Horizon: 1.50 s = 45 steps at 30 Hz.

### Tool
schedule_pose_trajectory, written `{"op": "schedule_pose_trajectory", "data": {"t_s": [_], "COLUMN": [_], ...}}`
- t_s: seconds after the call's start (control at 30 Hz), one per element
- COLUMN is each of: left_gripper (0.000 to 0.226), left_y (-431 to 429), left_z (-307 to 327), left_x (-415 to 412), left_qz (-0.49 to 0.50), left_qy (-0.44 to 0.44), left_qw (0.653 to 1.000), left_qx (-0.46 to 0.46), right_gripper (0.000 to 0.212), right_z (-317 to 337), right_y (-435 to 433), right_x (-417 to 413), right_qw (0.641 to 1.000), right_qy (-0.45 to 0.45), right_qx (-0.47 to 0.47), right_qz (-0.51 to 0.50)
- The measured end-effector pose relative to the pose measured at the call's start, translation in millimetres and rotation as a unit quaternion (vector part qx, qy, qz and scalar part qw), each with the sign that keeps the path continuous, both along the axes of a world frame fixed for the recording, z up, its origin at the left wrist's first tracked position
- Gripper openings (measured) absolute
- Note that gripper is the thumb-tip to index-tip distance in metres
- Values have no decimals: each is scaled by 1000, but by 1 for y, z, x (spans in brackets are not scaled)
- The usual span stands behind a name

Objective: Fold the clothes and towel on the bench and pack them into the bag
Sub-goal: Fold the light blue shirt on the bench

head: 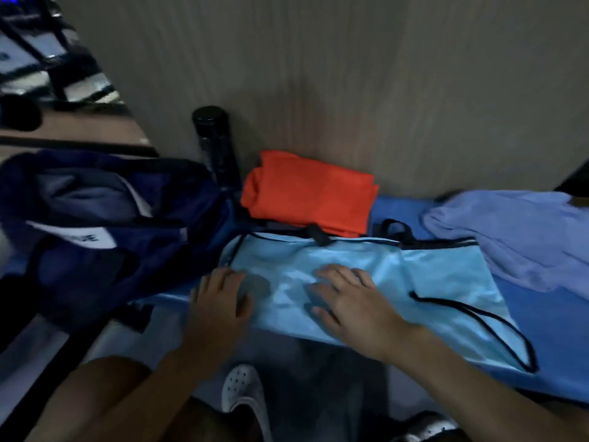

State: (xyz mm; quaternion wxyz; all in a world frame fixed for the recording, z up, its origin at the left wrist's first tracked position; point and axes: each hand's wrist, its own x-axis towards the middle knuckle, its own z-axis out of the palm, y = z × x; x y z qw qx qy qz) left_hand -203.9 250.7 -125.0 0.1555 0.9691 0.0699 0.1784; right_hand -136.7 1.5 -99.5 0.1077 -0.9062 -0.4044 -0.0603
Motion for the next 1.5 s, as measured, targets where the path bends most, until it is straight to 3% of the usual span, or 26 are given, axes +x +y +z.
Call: {"op": "schedule_pose_trajectory", "data": {"t_s": [0.13,0.27,0.5,0.7,0.8,0.9,1.07,1.17,1.37,1.5], "left_gripper": [49,42,25,19,18,11,24,10,10,19], "left_y": [23,24,24,28,27,24,26,25,26,22], "left_z": [-5,-12,-13,-17,-16,-7,3,2,1,5], "left_x": [-24,-35,-33,-33,-35,-34,-26,-26,-34,-33], "left_qz": [130,147,190,214,227,238,240,243,260,271], "left_qy": [28,42,0,28,36,4,-8,-1,24,2], "left_qw": [986,972,909,831,822,786,747,748,758,717], "left_qx": [-99,-176,-370,-512,-521,-570,-620,-618,-597,-643], "right_gripper": [42,58,68,30,28,32,45,39,34,27], "right_z": [28,39,26,29,36,43,50,49,47,43], "right_y": [78,144,195,202,199,198,197,194,189,189], "right_x": [31,67,98,109,111,110,103,103,99,100], "right_qw": [998,991,975,968,976,977,969,970,968,968], "right_qy": [15,61,116,108,91,115,160,155,144,174], "right_qx": [-34,-89,-171,-210,-187,-175,-172,-165,-170,-156], "right_qz": [52,74,87,82,59,49,75,89,113,95]}}
